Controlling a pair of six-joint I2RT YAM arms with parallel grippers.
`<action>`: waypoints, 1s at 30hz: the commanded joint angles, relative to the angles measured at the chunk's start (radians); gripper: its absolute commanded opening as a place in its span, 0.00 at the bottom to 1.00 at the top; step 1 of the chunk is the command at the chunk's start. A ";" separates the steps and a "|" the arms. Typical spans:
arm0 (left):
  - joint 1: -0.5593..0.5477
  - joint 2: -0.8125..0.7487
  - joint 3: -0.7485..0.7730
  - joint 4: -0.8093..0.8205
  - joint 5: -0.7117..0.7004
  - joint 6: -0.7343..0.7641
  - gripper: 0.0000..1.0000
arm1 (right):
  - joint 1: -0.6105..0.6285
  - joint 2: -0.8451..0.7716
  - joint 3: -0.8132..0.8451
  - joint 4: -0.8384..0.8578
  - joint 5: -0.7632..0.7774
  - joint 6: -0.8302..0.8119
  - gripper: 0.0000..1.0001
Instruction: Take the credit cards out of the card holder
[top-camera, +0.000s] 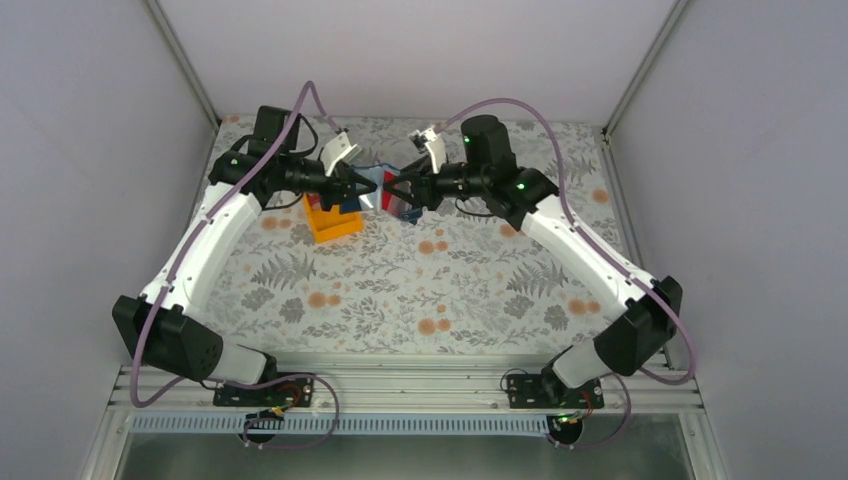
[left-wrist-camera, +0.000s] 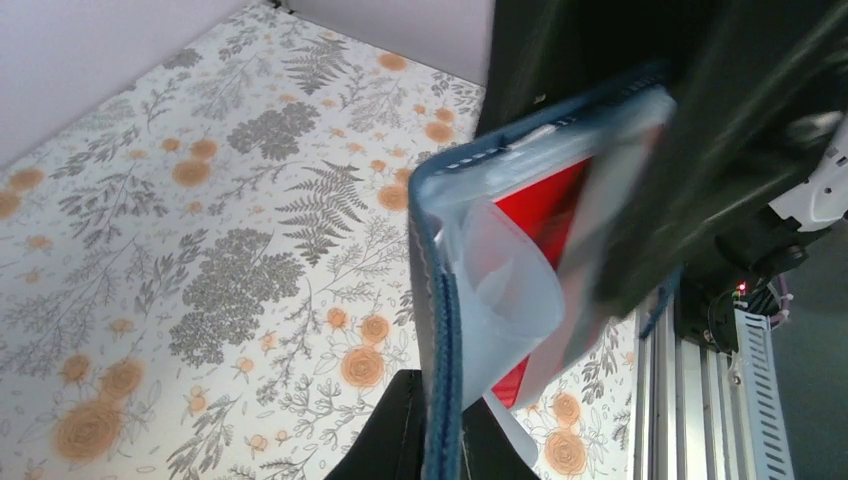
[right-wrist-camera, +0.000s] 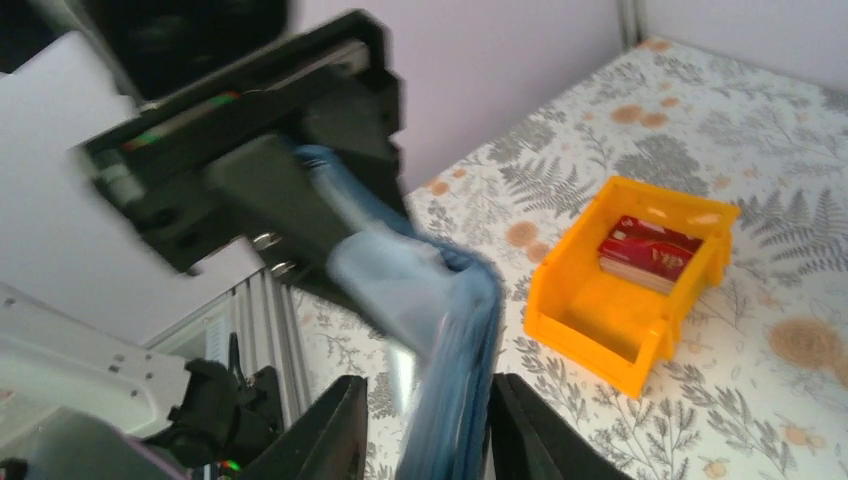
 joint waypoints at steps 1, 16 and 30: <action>0.043 -0.012 -0.005 -0.007 0.037 0.016 0.02 | -0.059 -0.103 -0.076 0.074 -0.164 -0.081 0.42; 0.079 -0.016 -0.006 -0.022 0.171 0.017 0.03 | -0.117 -0.060 -0.172 0.152 -0.308 -0.091 0.55; 0.128 -0.012 -0.037 0.052 0.093 -0.076 0.14 | -0.120 -0.054 -0.160 0.111 -0.278 -0.108 0.04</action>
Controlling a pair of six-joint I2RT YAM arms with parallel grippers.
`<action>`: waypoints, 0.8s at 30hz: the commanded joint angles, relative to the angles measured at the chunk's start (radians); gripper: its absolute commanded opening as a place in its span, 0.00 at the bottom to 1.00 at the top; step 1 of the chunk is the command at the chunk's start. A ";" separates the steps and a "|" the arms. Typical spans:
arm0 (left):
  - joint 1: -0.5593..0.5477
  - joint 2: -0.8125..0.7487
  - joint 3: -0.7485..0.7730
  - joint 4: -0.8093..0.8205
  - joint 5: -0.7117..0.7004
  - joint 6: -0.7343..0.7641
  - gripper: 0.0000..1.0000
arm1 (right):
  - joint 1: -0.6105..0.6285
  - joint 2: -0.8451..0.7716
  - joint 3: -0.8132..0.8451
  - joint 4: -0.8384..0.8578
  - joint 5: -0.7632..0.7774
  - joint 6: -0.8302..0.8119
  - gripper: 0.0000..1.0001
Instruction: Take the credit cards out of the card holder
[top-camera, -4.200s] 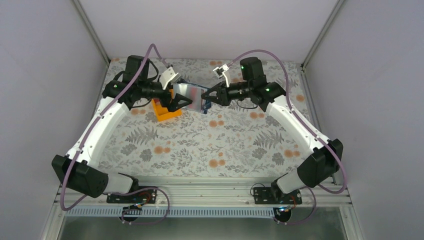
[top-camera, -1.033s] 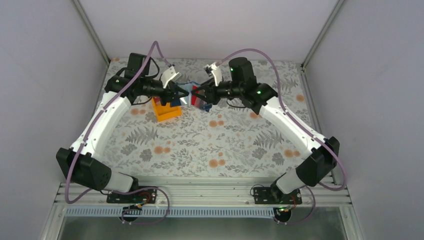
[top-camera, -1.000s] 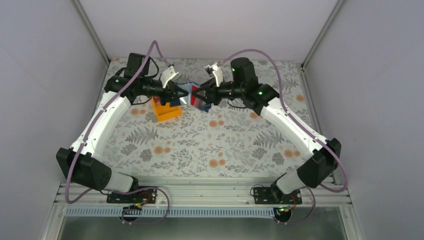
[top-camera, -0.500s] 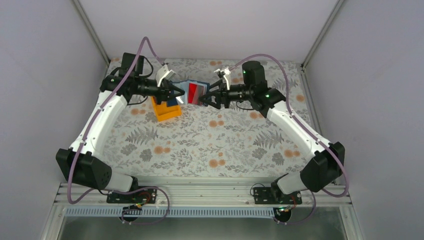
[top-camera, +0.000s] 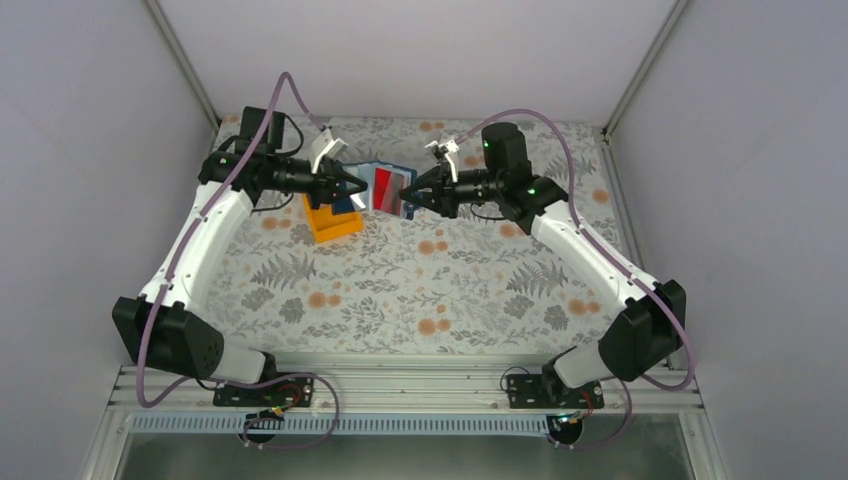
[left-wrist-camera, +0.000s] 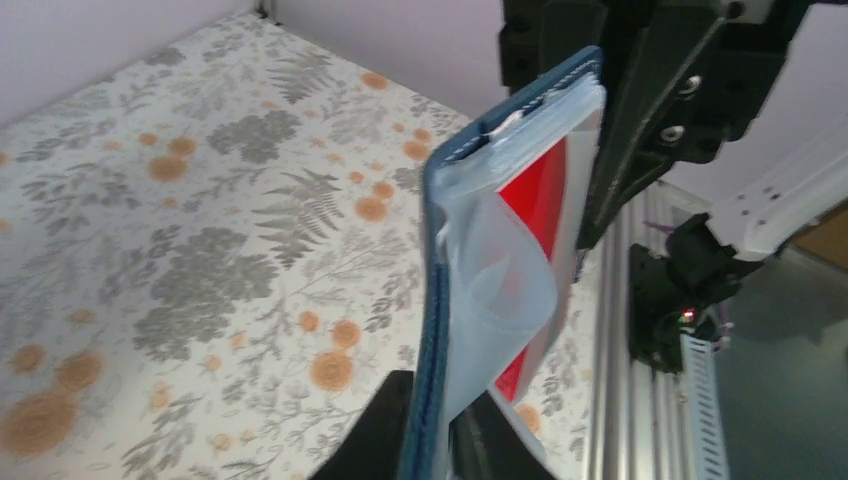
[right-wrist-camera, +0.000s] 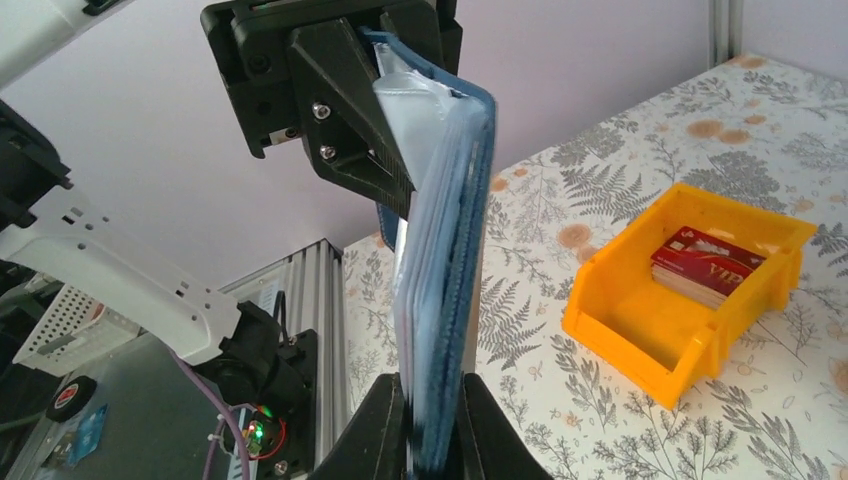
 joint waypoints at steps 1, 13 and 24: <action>0.043 -0.010 -0.025 0.101 -0.098 -0.090 0.21 | -0.003 0.009 0.018 -0.028 0.044 0.025 0.04; 0.132 -0.039 -0.069 0.202 -0.392 -0.203 0.46 | 0.058 0.168 0.207 -0.376 0.784 0.250 0.04; -0.004 -0.023 -0.137 0.179 0.110 -0.156 0.47 | 0.153 0.214 0.222 -0.225 0.495 0.190 0.04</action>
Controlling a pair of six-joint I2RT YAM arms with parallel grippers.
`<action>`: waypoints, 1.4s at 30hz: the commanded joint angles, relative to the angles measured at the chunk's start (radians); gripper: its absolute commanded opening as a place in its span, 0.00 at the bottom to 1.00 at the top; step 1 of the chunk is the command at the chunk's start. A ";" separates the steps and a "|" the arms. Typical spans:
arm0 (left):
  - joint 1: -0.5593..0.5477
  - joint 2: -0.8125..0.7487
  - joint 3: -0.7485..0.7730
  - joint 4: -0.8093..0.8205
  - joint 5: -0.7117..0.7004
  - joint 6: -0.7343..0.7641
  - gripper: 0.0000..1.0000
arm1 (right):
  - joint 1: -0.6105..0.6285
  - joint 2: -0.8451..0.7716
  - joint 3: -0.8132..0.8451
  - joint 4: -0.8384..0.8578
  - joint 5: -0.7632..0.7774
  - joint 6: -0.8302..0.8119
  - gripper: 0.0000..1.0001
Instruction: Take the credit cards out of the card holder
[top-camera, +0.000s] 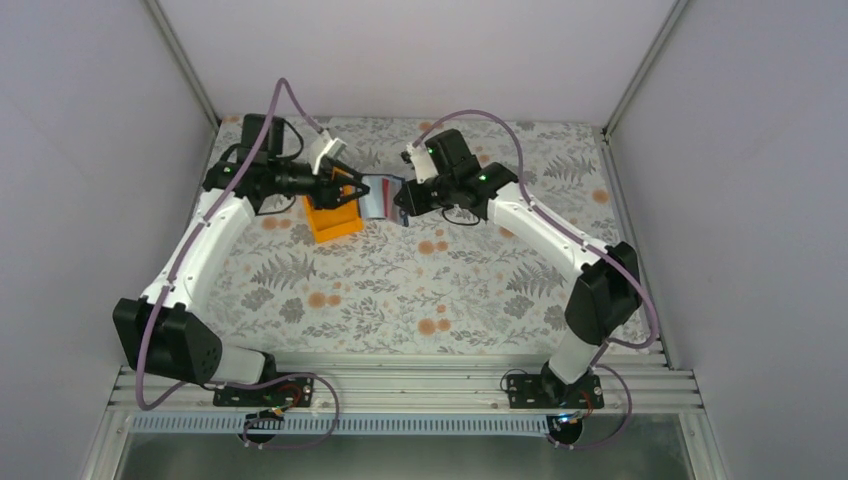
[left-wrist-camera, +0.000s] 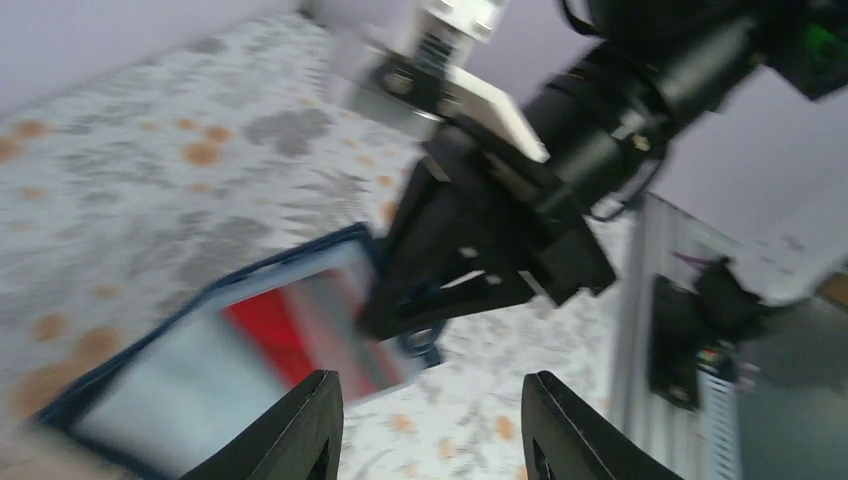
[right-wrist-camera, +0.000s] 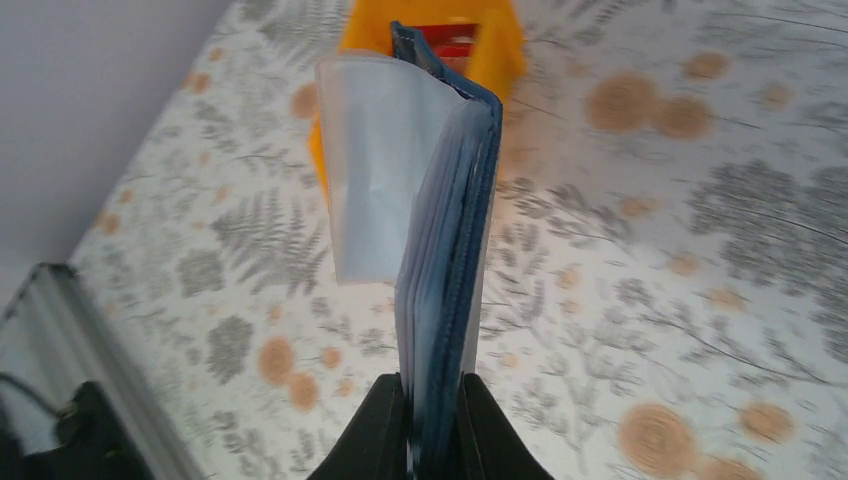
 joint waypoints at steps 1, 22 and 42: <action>-0.043 0.007 -0.062 0.034 0.217 -0.023 0.47 | 0.018 -0.064 0.000 0.135 -0.198 -0.043 0.04; 0.013 -0.017 -0.084 0.049 0.184 -0.024 0.46 | 0.018 -0.240 -0.137 0.306 -0.547 -0.202 0.04; -0.006 -0.025 0.026 -0.140 0.397 0.170 0.02 | -0.046 -0.205 -0.176 0.406 -0.523 -0.135 0.05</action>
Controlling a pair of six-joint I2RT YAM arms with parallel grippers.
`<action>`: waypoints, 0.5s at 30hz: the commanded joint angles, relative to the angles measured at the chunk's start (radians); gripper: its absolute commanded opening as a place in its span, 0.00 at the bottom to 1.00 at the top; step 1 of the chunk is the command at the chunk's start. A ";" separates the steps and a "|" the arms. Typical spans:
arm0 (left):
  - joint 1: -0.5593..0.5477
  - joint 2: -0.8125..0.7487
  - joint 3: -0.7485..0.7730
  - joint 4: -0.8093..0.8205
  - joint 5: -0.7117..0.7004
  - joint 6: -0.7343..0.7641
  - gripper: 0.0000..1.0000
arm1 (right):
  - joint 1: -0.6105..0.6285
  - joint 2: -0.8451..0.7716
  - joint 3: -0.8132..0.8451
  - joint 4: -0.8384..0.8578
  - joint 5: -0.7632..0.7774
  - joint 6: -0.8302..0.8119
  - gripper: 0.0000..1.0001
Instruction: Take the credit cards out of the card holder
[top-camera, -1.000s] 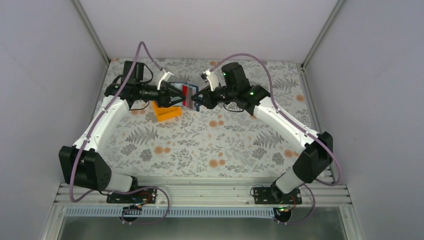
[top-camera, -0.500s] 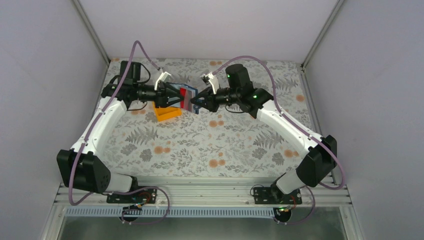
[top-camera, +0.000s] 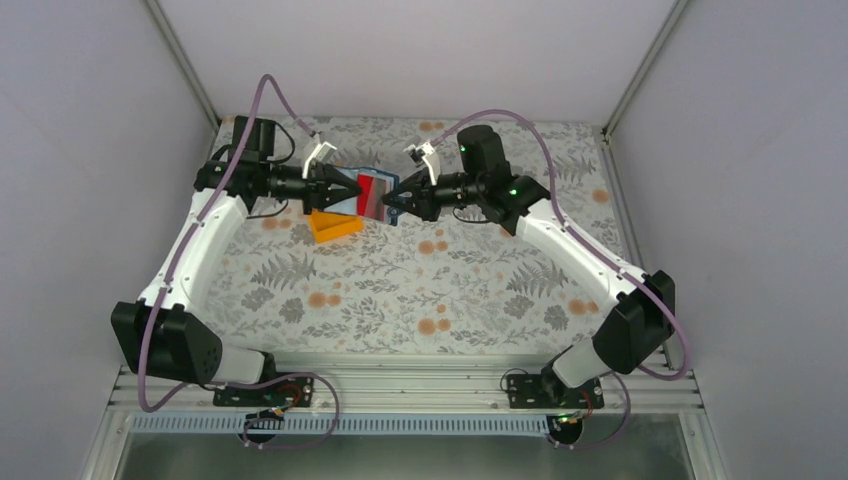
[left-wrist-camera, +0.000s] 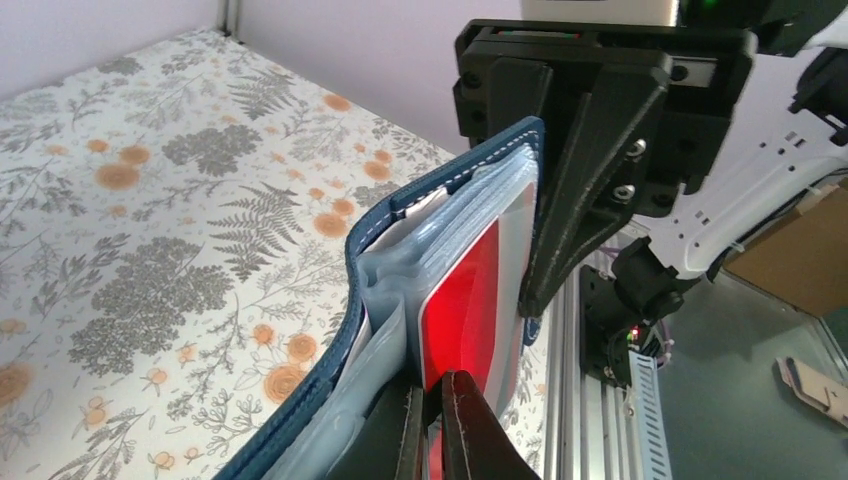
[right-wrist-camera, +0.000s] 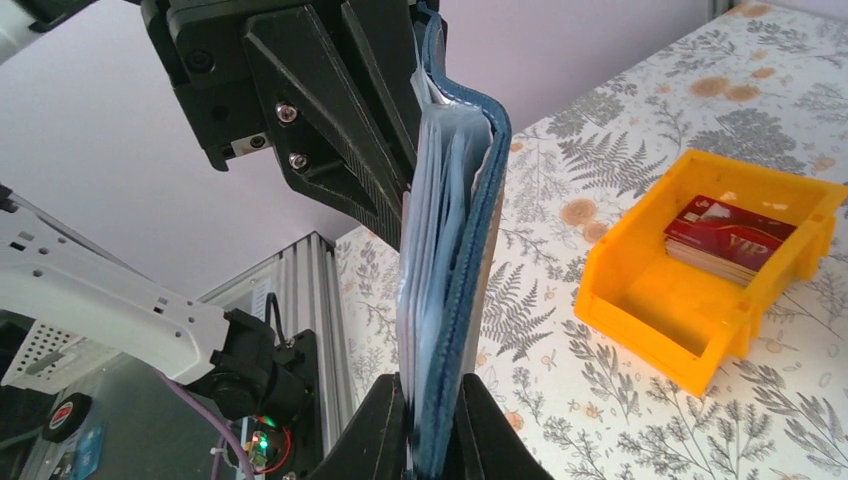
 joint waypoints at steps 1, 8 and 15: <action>-0.009 -0.020 0.043 -0.076 0.211 0.097 0.02 | -0.030 -0.019 -0.047 0.125 -0.018 0.019 0.07; 0.007 -0.019 0.046 -0.102 0.234 0.127 0.02 | -0.062 -0.047 -0.078 0.105 -0.082 -0.015 0.18; 0.032 -0.021 0.037 -0.089 0.191 0.122 0.02 | -0.093 -0.076 -0.087 0.075 -0.131 -0.055 0.15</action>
